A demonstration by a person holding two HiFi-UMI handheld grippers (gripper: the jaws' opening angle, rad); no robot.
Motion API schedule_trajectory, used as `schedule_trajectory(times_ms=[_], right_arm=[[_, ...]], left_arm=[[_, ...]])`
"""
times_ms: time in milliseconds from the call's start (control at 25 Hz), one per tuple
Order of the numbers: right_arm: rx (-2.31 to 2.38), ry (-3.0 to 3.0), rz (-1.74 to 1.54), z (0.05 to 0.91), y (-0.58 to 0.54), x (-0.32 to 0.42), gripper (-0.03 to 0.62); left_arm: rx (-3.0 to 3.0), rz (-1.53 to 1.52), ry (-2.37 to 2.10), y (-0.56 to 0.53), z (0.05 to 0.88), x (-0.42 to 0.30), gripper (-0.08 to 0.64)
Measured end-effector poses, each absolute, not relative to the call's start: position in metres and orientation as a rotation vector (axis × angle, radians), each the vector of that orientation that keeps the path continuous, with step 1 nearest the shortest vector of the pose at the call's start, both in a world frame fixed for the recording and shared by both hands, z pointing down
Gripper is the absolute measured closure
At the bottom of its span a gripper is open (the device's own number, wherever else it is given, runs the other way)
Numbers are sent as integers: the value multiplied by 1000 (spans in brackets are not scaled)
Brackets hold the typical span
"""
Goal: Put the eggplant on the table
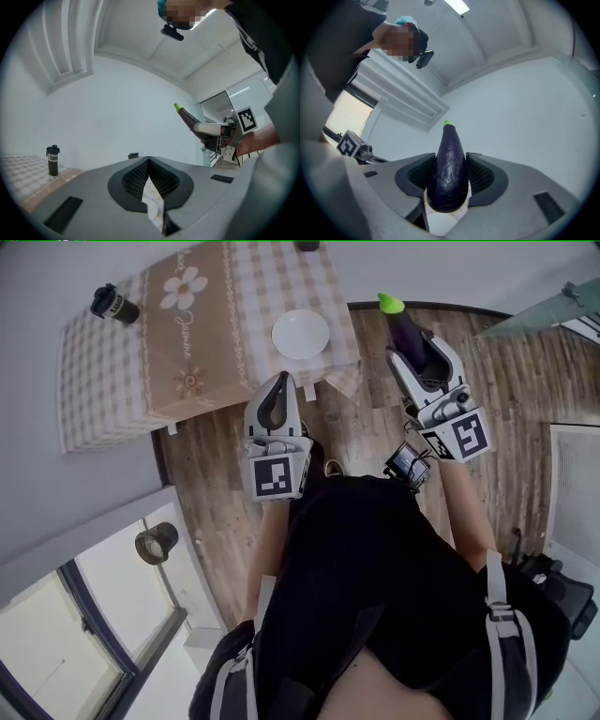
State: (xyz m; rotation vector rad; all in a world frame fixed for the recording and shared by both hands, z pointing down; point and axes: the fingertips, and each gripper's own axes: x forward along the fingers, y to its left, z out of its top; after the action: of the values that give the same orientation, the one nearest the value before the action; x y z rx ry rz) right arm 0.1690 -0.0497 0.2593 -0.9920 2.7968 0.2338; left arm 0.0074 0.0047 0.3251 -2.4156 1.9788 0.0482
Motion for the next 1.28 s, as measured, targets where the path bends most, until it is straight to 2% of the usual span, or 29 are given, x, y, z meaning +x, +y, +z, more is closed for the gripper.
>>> schedule_trajectory(times_ms=[520,920,1280], right_arm=[[-1091,2810,413,237,-144,81,380],[-1005,2892,451,258,-179,38,380],[-923,2966,456,287,-199,31,380]], left_arm=[[-2488,62,1865,-107,334,-80,558],[-2478,37,1952,-131,362,-111,558],[-2447,-16,2028,-142,384,-118,558]])
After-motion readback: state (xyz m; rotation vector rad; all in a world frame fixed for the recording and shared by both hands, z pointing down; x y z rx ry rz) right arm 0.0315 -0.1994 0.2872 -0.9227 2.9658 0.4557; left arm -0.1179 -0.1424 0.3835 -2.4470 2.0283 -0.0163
